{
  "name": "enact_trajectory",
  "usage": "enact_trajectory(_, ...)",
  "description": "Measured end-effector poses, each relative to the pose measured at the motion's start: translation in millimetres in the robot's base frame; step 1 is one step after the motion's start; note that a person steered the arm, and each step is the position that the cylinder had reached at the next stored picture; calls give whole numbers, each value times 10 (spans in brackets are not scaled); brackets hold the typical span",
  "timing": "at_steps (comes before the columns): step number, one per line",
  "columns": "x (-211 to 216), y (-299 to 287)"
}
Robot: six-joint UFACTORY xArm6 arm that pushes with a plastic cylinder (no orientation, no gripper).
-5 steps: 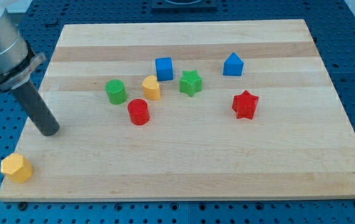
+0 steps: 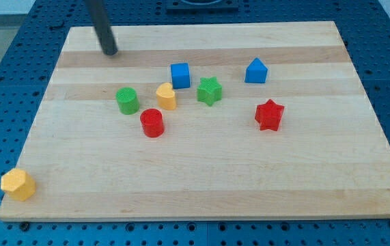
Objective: Point your arm at the green star
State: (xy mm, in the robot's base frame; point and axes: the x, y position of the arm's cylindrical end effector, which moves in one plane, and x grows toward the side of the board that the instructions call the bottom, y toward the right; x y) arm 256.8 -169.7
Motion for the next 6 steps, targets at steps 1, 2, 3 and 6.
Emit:
enact_trajectory(1,-8,606)
enact_trajectory(2,-6,1262)
enact_trajectory(3,169,1665)
enact_trajectory(6,843,1854)
